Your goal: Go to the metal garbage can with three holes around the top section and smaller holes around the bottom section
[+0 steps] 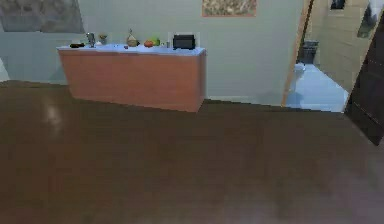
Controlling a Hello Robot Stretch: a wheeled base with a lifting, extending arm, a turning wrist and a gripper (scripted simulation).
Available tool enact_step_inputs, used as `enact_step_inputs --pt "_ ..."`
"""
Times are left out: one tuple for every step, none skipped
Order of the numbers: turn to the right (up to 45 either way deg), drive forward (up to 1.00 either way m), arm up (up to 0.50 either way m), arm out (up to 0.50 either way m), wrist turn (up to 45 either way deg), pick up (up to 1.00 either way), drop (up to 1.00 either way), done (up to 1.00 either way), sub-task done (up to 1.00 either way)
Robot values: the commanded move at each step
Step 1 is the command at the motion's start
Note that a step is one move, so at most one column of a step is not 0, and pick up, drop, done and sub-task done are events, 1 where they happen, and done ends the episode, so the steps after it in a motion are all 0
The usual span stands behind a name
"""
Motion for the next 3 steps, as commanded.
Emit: enact_step_inputs --pt "33.0 0.0 0.0 0.0 0.0 0.0 0.0 0.0 0.0" --pt "0.0 1.0 0.0 0.0 0.0 0.0 0.0 0.0 0.0" --pt "0.0 1.0 0.0 0.0 0.0 0.0 0.0 0.0 0.0"
